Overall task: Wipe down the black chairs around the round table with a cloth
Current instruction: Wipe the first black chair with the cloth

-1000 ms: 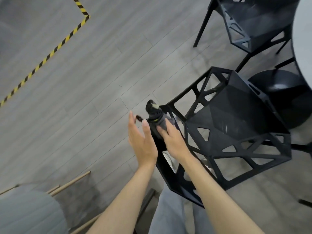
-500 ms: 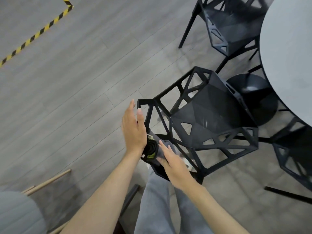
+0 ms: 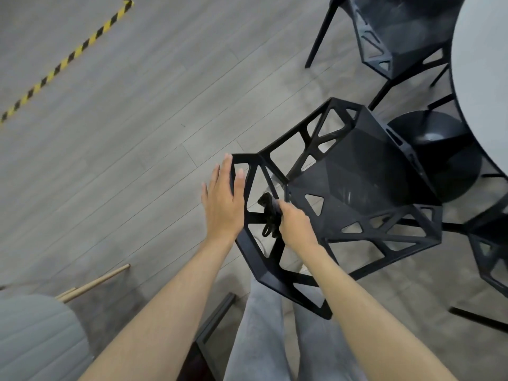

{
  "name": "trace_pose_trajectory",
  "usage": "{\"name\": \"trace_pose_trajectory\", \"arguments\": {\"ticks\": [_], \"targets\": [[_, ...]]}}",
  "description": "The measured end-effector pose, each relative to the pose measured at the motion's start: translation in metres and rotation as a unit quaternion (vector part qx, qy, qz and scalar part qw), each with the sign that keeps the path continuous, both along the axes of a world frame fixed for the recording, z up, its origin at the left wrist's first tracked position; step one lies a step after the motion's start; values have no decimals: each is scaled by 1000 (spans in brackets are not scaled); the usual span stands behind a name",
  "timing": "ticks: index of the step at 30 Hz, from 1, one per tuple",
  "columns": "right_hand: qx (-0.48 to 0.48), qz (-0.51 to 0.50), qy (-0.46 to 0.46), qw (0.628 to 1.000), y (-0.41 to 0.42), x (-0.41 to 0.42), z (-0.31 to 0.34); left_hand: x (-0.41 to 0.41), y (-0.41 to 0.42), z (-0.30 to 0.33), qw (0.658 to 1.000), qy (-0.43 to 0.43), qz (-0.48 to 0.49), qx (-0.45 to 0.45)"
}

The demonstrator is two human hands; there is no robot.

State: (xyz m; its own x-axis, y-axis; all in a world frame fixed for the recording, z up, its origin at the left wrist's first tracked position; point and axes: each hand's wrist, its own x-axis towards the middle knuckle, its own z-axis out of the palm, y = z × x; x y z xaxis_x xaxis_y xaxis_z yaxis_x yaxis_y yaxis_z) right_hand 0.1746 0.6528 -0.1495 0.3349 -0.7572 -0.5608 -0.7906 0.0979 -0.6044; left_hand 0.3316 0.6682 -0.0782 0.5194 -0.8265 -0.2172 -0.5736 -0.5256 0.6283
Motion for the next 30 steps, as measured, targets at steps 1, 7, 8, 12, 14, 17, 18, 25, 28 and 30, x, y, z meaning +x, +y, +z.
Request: {"name": "trace_pose_trajectory", "arguments": {"ticks": [1, 7, 8, 12, 14, 17, 18, 25, 28, 30], "targets": [[10, -9, 8, 1000, -7, -1, -4, 0, 0, 1, 1000, -1, 0, 1], [3, -130, -15, 991, -43, -42, -4, -2, 0, 2, 1000, -11, 7, -4], [-30, -126, -10, 992, -44, -52, -3, -1, 0, 2, 1000, -11, 7, -3], [-82, -103, -13, 991, -34, -77, -15, -2, 0, 2, 1000, -13, 8, 1], [-48, -62, -19, 997, -18, -76, -29, -2, 0, 2, 1000, -11, 9, -2], [13, 22, 5, 1000, 17, -60, -55, -1, 1, 1, 1000, -12, 10, -6], [10, 23, 20, 999, 25, -55, -62, -1, 1, 1, 1000, -12, 9, -7], [115, 72, 77, 988, 30, -97, -65, 2, 1, 0, 999, 22, 26, -11], [139, 103, 107, 979, 46, -145, -48, 3, 1, -2, 998, 54, 36, -26], [87, 141, 128, 978, 58, -156, -40, 2, 0, -1, 998, 52, 37, -27]]}}
